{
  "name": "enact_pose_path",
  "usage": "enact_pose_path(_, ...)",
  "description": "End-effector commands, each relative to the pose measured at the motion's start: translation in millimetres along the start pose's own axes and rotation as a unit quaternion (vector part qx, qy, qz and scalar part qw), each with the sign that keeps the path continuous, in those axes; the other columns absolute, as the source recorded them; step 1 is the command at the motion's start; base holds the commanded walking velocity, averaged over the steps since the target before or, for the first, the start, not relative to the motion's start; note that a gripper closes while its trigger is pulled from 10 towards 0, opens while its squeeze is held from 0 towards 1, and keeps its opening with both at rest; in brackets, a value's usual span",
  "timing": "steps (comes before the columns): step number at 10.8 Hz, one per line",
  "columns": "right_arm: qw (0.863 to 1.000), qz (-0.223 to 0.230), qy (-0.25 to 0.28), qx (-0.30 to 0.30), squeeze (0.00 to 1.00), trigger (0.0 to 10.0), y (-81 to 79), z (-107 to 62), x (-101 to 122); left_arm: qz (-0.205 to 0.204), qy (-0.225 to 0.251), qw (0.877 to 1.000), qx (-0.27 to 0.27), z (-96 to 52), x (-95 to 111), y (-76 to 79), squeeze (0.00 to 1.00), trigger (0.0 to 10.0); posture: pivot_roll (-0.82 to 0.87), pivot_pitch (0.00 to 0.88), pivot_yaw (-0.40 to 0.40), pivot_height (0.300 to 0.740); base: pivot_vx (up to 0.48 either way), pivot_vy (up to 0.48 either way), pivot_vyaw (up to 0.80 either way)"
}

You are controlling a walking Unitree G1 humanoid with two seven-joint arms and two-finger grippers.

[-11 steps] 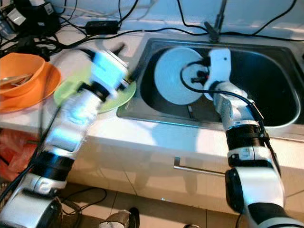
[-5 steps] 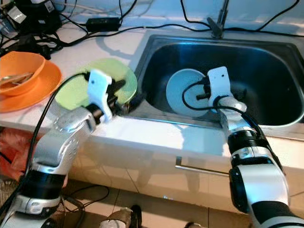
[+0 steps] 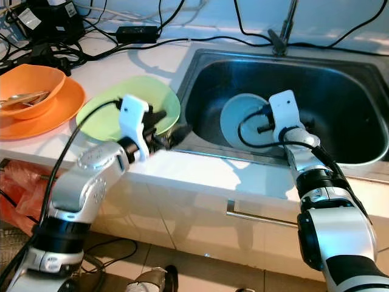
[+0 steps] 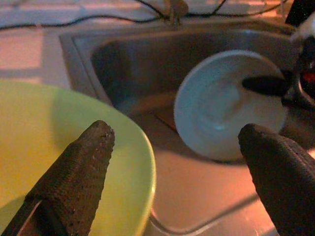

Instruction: Kitchen organization

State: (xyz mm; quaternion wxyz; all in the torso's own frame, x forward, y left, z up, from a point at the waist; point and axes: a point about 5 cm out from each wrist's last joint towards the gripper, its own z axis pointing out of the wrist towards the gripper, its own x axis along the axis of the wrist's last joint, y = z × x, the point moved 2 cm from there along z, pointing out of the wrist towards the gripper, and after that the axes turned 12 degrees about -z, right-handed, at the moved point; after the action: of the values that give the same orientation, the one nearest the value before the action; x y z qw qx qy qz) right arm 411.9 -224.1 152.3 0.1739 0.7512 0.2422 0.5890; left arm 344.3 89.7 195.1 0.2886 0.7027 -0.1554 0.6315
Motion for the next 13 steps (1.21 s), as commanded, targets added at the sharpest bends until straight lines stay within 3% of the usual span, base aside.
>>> enact_pose_path(1,0.999,0.000,-0.032,0.016,0.00,4.4,-8.9,-2.4,-20.2,-0.002,-0.004,1.000,0.004,0.0,0.4,-3.3,1.00,10.0,0.12,0.079,0.051,0.740,0.000,0.000,0.00)
enact_pose_path(2,0.999,0.002,-0.034,0.004,1.00,10.0,-7.5,-2.2,-20.1,-0.002,-0.007,1.000,0.000,0.9,0.8,-1.7,1.00,10.0,0.13,0.076,0.061,0.740,0.000,0.000,0.00)
enact_pose_path(5,1.000,0.012,-0.023,0.000,1.00,10.0,-9.3,-1.5,-17.6,0.010,-0.011,1.000,-0.005,2.1,7.4,-4.0,1.00,10.0,0.14,0.078,0.074,0.740,0.000,0.000,0.00)
enact_pose_path(8,0.998,0.053,0.001,0.020,1.00,10.0,-11.3,1.1,-4.5,-0.016,-0.023,1.000,0.005,0.8,9.3,-11.0,1.00,10.0,0.14,0.095,0.075,0.740,0.000,0.000,0.00)
enact_pose_path(10,0.997,0.069,0.024,0.036,1.00,10.0,-17.4,3.0,7.0,0.013,-0.035,0.999,0.012,-3.3,14.0,-15.1,1.00,10.0,0.14,0.104,0.073,0.740,0.000,0.000,0.00)
enact_pose_path(11,0.994,0.082,0.054,0.043,1.00,10.0,-18.1,4.4,23.5,0.070,-0.057,0.996,0.018,-7.6,16.0,-18.1,1.00,10.0,0.14,0.109,0.072,0.740,0.000,0.000,0.00)
enact_pose_path(13,0.975,0.163,0.122,0.092,1.00,10.0,-18.8,0.5,62.3,0.170,-0.067,0.983,0.033,-17.8,23.1,-28.5,1.00,10.0,0.15,0.113,0.080,0.740,0.000,0.000,0.00)
